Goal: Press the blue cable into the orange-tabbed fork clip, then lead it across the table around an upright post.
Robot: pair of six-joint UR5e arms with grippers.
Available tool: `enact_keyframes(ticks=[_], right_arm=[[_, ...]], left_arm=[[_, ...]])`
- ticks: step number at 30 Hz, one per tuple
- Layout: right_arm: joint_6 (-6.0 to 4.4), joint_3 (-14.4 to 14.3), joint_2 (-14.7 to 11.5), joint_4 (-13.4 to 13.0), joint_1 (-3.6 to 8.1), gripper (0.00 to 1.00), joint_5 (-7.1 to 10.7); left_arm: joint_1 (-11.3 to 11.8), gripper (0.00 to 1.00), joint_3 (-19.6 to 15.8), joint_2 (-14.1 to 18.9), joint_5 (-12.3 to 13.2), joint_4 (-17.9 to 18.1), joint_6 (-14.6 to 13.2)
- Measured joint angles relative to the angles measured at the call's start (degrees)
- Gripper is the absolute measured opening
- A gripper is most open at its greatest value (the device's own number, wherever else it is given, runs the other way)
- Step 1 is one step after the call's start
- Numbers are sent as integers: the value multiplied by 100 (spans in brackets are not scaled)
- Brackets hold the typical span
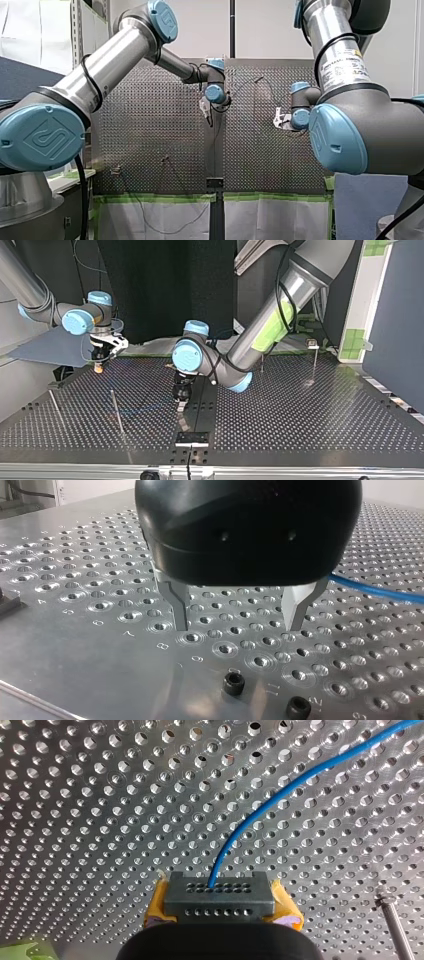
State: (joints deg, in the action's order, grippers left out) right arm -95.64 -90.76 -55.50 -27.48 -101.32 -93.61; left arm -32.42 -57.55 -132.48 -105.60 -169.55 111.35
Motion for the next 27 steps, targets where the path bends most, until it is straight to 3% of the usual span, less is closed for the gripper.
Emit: enact_keyframes(ticks=[12,17,21,27], right_arm=[[-12,-6,15,-19,3,0,-1],[-62,-94,54,-160,17,0,-2],[-61,-125,201,-263,52,0,7],[44,-135,568,-303,203,0,9]], left_arm=[[-1,91,0,1,9,4,-8],[-1,91,0,0,38,8,-8],[0,91,0,0,36,12,-18],[2,91,0,0,18,29,-34]])
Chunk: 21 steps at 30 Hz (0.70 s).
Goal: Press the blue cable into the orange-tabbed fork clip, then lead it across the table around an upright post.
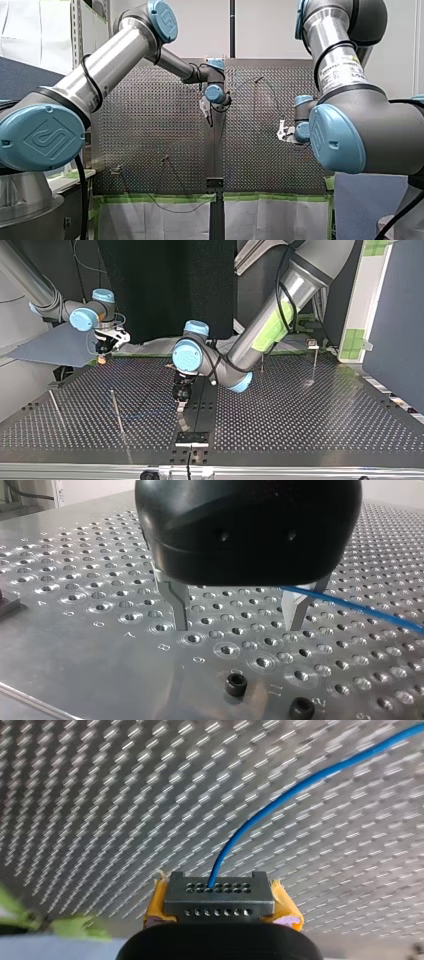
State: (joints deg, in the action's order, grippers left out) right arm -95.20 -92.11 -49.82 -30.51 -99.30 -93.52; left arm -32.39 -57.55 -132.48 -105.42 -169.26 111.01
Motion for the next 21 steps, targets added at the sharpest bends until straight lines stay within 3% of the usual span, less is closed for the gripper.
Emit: enact_keyframes(ticks=[4,10,21], right_arm=[[30,-26,236,-56,184,0,26],[-100,-102,520,-332,427,0,194],[-323,-106,1083,-786,509,0,250]], left_arm=[[-3,91,0,1,-48,38,-15],[-5,91,0,0,-69,49,-18],[-14,91,0,1,-63,44,-19]])
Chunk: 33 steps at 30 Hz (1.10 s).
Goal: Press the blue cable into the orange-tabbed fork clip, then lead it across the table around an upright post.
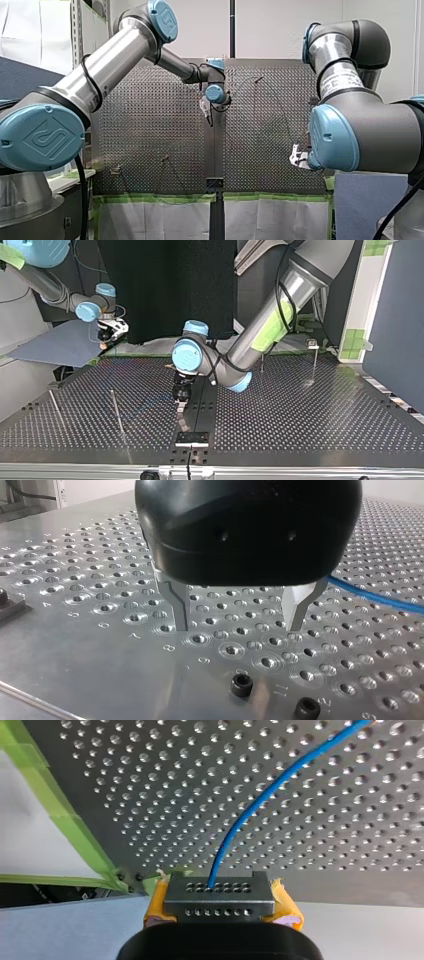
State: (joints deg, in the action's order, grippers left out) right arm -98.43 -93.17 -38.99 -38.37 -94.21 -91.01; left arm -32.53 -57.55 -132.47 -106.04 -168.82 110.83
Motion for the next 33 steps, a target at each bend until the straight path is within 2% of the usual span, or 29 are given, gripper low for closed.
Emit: enact_keyframes(ticks=[7,22,28,33], right_arm=[[-49,74,372,-217,17,0,3],[-49,337,956,-423,91,0,8],[1,386,1052,-452,124,0,12],[20,389,1057,-454,140,0,13]], left_arm=[[-16,91,0,0,1,-2,0],[-42,91,0,6,1,-168,-88],[-64,91,0,7,-89,-406,-297],[-96,93,0,14,-127,-629,-348]])
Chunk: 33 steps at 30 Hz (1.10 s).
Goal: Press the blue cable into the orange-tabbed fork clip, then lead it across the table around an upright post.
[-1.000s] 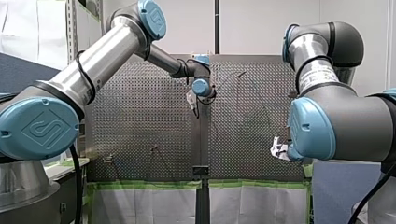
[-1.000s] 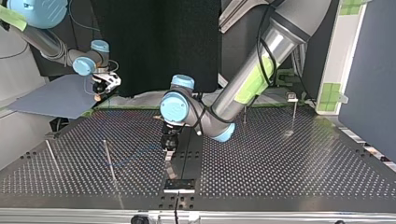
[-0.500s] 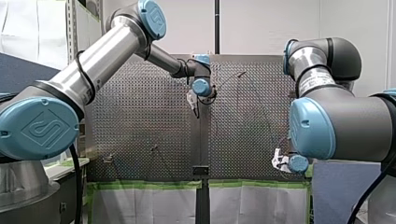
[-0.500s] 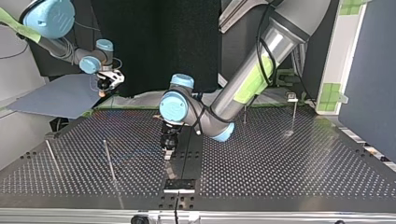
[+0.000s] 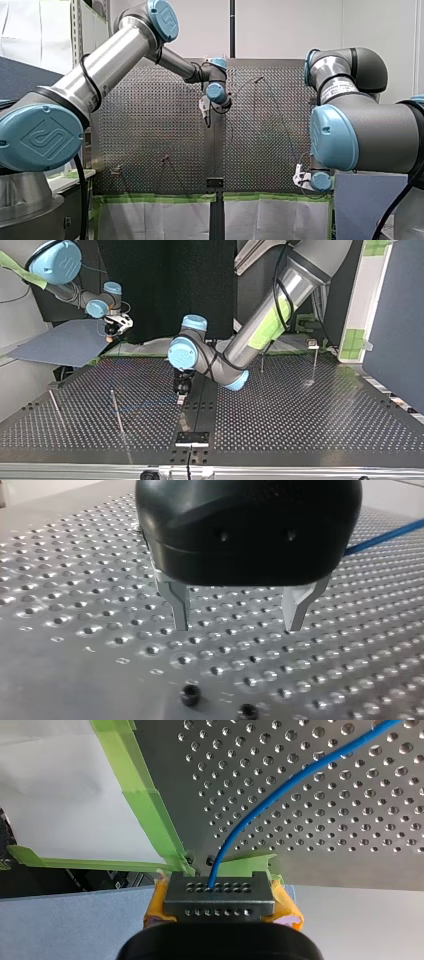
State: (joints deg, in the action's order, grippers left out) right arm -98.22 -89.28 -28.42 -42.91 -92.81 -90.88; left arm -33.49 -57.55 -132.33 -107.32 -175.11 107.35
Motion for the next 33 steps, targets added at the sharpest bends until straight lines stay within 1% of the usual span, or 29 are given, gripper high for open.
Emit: enact_keyframes(ticks=[2,3,5,6,9,13,16,18,21,27,33], right_arm=[[1,1,2,-3,3,0,-1],[1,1,3,-4,3,0,0],[1,2,4,-3,4,0,0],[2,1,4,-2,4,0,0],[4,2,3,4,4,0,-1],[10,2,0,9,4,0,-6],[11,2,-2,14,5,0,-10],[11,2,-2,22,5,0,-15],[16,1,-1,39,5,0,-24],[34,2,-1,52,5,0,-34],[60,2,-2,61,5,0,-35]], left_arm=[[-6,93,0,2,-4,-123,8],[-8,97,0,5,-6,-176,8],[-8,97,0,27,-16,-302,8],[-8,100,0,43,-23,-352,7],[-9,100,0,139,-90,-521,11],[-16,100,0,316,-252,-785,62],[-40,100,0,378,-249,-980,150],[-65,100,0,391,-184,-1093,192],[-106,100,0,398,-21,-1286,220],[-149,100,0,405,339,-1656,233],[-170,100,0,507,728,-2036,234]])
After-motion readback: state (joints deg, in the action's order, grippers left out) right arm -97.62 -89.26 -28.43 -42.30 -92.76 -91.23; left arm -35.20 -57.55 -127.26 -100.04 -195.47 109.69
